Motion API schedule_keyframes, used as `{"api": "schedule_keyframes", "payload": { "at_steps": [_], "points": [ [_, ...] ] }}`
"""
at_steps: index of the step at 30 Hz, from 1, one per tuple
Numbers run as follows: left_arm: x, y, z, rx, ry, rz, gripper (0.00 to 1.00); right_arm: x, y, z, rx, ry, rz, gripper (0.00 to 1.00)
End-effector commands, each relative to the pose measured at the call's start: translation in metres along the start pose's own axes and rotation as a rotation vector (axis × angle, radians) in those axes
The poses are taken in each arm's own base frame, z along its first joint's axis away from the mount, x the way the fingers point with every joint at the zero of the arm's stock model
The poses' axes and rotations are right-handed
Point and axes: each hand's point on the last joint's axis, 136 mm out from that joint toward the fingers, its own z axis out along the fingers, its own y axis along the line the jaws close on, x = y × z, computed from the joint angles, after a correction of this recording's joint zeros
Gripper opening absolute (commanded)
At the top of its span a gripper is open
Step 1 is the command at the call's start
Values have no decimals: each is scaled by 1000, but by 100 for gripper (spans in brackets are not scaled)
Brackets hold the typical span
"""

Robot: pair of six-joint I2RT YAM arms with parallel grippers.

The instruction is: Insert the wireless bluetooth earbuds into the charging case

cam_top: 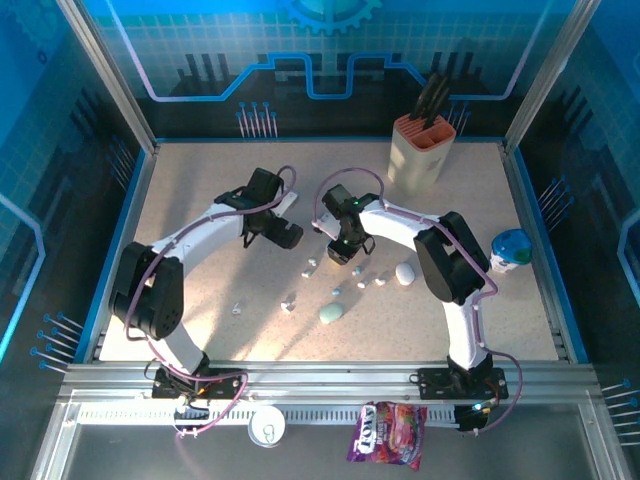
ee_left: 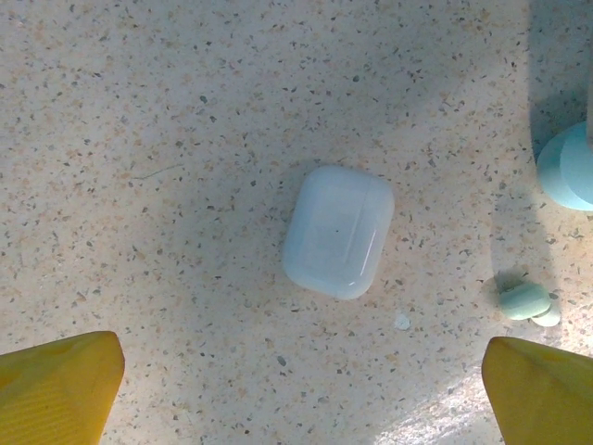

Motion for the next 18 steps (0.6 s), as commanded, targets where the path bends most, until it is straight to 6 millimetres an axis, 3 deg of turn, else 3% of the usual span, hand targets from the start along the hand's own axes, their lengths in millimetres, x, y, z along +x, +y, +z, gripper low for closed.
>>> {"api": "schedule_keyframes", "payload": {
  "at_steps": [1,4,7,13,18],
  "points": [
    [0,2,-13,-29,-36,-16,99,0,-1,-9,-8,-15,-4,39],
    [-8,4,-16,-40,-111,-43,99,0,-3,-24,-17,-51,14,39],
    [-22,-7,-27,12,-252,-64,99,-1,-2,-45,-50,-116,39,38],
    [-37,-61,-68,259,-600,72,99,6,-3,-91,-110,-208,86,39],
    [-33,-95,-90,379,-702,187,99,11,3,-131,-136,-277,62,38]
  ]
}}
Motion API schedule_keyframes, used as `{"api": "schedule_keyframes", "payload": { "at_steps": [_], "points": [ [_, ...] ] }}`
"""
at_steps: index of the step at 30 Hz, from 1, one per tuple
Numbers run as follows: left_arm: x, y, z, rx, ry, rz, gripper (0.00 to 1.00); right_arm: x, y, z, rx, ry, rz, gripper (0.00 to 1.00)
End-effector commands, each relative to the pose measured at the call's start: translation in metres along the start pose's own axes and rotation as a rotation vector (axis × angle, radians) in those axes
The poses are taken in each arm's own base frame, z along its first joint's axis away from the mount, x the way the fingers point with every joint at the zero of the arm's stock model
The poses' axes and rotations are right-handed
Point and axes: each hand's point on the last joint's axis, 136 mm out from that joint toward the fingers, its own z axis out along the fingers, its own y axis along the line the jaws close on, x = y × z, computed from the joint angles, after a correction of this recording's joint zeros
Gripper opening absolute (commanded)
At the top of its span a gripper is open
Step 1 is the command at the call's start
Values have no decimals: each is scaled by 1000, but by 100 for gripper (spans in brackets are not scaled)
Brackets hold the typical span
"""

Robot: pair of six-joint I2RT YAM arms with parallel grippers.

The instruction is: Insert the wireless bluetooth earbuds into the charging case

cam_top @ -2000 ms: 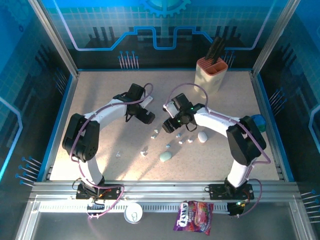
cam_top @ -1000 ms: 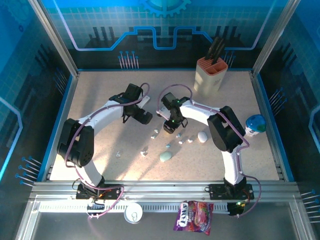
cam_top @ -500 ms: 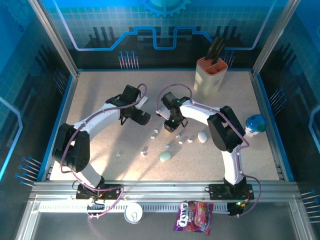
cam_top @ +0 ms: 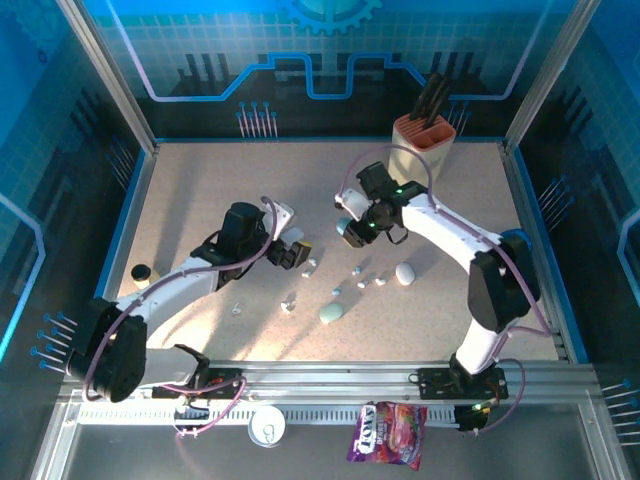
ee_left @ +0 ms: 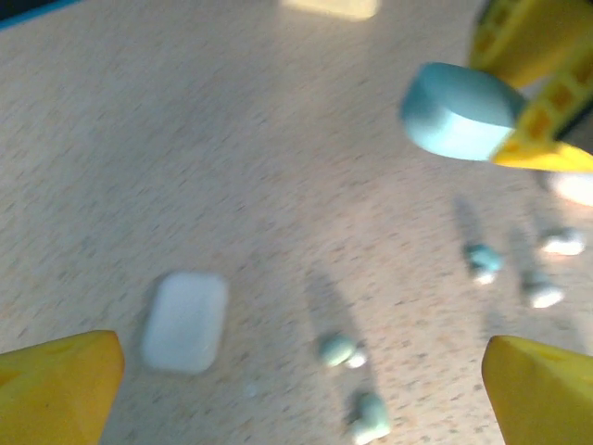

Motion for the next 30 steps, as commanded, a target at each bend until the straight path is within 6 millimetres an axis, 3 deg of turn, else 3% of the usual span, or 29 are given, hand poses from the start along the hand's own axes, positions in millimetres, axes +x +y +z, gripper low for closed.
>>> {"api": "schedule_keyframes", "payload": {
  "at_steps": [1,6,11,17,22,30],
  "points": [
    [-39,-39,-12,171,-186,114,99,3,23,-29,-95,-31,-12,35],
    [-33,-81,-15,332,-219,232,97,0,49,-65,-195,-88,-23,33],
    [-30,-105,-18,440,-227,217,97,10,78,-98,-260,-108,-95,30],
    [-31,-137,-26,608,-250,186,97,26,114,-124,-331,-149,-240,29],
    [-29,-169,-35,770,-243,154,96,29,135,-135,-390,-166,-320,28],
    [-49,-179,-57,839,-316,148,89,35,138,-132,-403,-128,-345,26]
  ]
}}
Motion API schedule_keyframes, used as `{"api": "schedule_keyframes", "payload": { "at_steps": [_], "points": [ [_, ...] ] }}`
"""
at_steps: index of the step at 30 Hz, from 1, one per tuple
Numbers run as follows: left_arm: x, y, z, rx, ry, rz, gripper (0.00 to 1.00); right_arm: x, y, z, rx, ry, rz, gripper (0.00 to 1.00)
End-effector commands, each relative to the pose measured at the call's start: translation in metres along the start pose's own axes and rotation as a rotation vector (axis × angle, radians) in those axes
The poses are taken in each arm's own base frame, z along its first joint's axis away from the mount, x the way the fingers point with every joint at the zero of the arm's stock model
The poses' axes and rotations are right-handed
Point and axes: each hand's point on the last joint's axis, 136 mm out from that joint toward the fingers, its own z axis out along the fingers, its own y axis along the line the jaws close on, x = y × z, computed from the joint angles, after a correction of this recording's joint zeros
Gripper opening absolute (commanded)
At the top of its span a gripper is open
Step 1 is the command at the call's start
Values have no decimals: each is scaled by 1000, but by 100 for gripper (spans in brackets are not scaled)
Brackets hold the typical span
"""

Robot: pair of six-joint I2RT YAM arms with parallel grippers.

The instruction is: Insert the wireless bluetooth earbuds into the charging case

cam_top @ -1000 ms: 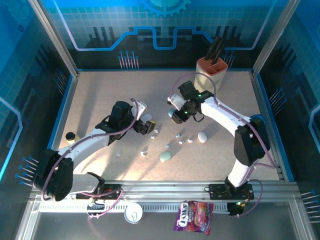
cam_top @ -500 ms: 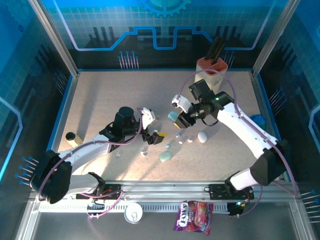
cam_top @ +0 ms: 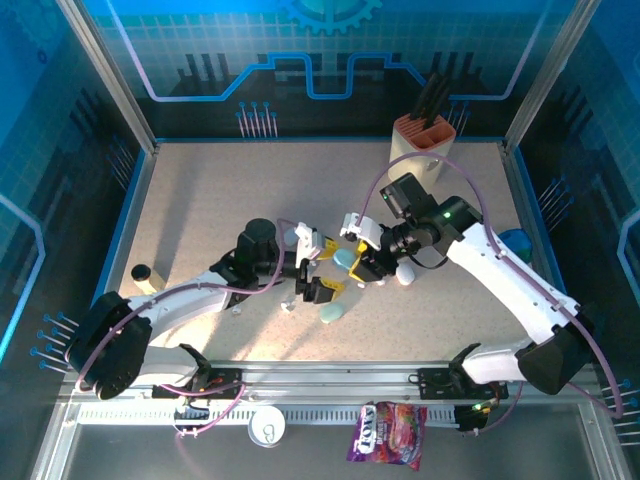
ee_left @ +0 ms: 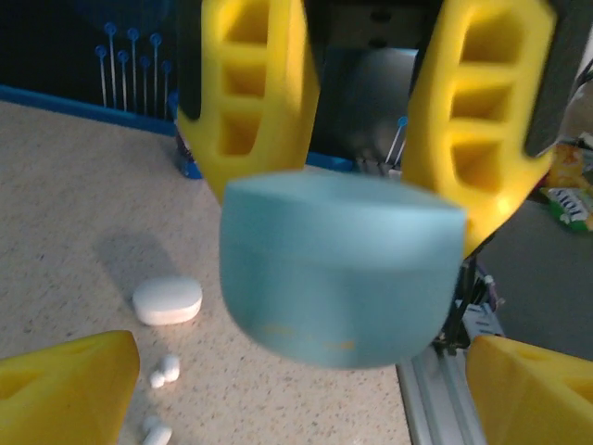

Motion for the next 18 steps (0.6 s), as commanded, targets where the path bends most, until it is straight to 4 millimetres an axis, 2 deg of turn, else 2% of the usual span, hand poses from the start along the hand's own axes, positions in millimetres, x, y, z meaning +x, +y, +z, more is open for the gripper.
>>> {"api": "schedule_keyframes", "payload": {
  "at_steps": [1,18],
  "points": [
    [-16,-19,-3,76,-36,26,86,4,9,1,-43,20,-19,25],
    [-27,-16,-1,79,-53,9,69,11,5,11,-56,55,-2,22]
  ]
}}
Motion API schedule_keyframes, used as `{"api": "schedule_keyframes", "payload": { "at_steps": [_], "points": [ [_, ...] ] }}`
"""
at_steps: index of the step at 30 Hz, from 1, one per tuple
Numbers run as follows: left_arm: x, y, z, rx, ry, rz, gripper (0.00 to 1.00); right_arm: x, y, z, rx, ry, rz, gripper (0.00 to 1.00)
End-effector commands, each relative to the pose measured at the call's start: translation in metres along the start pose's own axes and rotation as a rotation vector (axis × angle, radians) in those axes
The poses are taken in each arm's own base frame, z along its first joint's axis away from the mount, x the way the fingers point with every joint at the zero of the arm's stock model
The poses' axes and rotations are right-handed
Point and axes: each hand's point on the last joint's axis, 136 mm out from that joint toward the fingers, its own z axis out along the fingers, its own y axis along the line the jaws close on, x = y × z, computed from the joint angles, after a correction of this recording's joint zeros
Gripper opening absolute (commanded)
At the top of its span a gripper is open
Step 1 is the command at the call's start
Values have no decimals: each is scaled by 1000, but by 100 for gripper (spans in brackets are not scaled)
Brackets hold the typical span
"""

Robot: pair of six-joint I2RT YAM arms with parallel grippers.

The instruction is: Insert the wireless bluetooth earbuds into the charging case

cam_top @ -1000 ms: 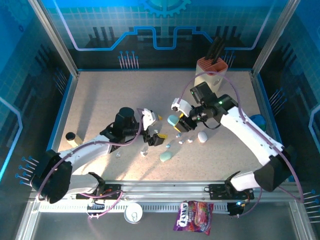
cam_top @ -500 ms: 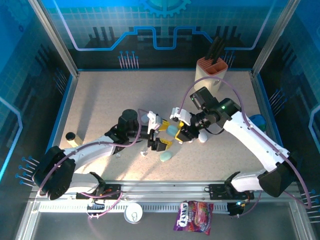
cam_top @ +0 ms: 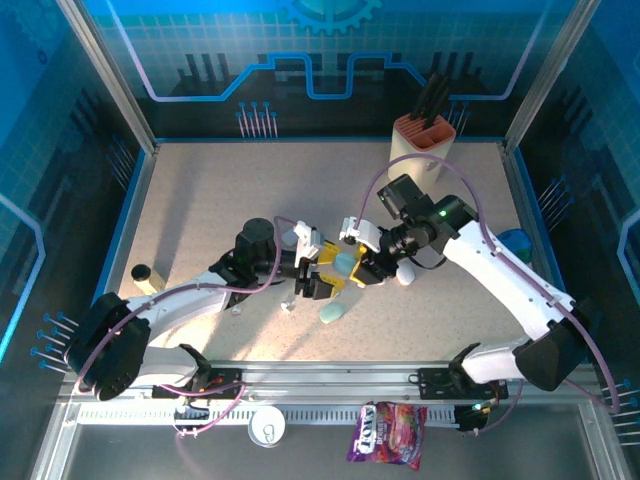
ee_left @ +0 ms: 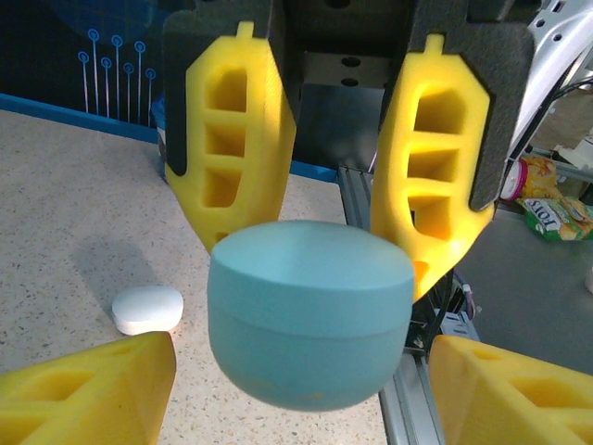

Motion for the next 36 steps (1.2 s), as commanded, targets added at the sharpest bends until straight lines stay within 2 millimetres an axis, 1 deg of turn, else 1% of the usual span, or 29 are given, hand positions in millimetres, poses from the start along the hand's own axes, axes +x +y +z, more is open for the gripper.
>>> {"api": "schedule_keyframes", "payload": {
  "at_steps": [1,14,20,23,26,27,28,31,32,36],
  "points": [
    [-20,-11,1,52,-34,30,68,4,5,6,-32,24,-2,22],
    [-15,-13,3,83,-15,27,57,4,2,13,-53,33,12,21],
    [-12,-12,4,80,-1,11,46,5,0,16,-57,42,16,22],
    [-12,-11,4,78,-1,13,37,5,0,15,-55,43,13,22],
    [-11,-11,4,76,-5,17,34,4,0,14,-48,38,11,24],
    [-11,-11,4,75,-6,19,34,4,-1,14,-43,35,7,26],
    [-11,-10,4,74,-7,21,34,3,-1,13,-37,30,6,31],
    [-10,-9,3,67,-12,28,34,2,-7,11,-6,5,21,54],
    [-9,-9,3,66,-14,30,34,1,-9,10,0,-6,29,58],
    [-6,-10,2,66,-18,34,35,1,-17,4,30,-44,78,64]
  ]
}}
